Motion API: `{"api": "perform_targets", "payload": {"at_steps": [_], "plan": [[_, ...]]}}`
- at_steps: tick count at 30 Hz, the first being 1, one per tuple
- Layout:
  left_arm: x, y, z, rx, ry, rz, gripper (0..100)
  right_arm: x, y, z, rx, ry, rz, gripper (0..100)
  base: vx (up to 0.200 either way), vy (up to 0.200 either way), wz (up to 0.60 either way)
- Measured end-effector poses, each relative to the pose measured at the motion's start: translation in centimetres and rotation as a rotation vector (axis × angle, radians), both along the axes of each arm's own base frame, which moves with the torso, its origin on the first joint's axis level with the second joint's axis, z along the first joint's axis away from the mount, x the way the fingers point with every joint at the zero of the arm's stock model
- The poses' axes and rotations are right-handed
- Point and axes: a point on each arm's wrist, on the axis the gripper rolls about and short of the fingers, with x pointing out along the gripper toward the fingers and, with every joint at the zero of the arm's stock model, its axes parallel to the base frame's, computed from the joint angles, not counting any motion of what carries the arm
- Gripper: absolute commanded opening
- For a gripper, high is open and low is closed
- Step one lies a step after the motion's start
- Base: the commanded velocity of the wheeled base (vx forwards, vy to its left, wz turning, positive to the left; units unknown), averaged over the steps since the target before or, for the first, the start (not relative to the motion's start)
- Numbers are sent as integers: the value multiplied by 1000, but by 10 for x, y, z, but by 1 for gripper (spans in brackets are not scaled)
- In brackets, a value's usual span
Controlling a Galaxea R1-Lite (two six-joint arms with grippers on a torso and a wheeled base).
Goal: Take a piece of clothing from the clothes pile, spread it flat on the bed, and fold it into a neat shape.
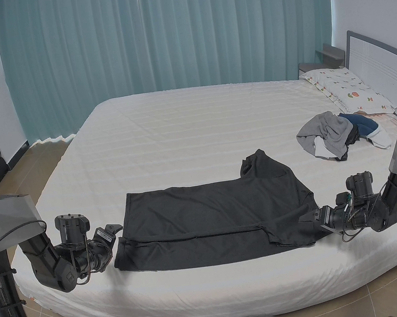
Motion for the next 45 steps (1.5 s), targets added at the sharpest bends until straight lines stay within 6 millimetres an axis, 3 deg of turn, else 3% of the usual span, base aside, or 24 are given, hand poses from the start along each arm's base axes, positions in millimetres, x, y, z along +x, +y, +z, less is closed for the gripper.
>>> {"api": "perform_targets", "payload": {"at_steps": [9,10,19,30,42,43,45], "plan": [[-1,0,0,0,2,-1,100,2,2,-9,0,21,5,100,0,0,0],[-1,0,0,0,3,-1,100,2,2,-11,0,23,8,0,0,0,0],[-2,0,1,1,2,-1,100,1,6,-18,-6,43,23,0,0,0,0],[-2,0,1,0,5,-1,100,-7,-18,-14,-21,42,-17,0,0,0,0],[-3,0,1,1,5,-2,100,-7,-22,-11,-37,23,-4,0,0,0,0],[-3,-1,1,0,4,-4,100,-6,-22,-11,-38,19,-3,100,0,0,0],[-3,-2,1,0,4,-6,100,-5,-22,-11,-38,17,-1,100,0,0,0]]}}
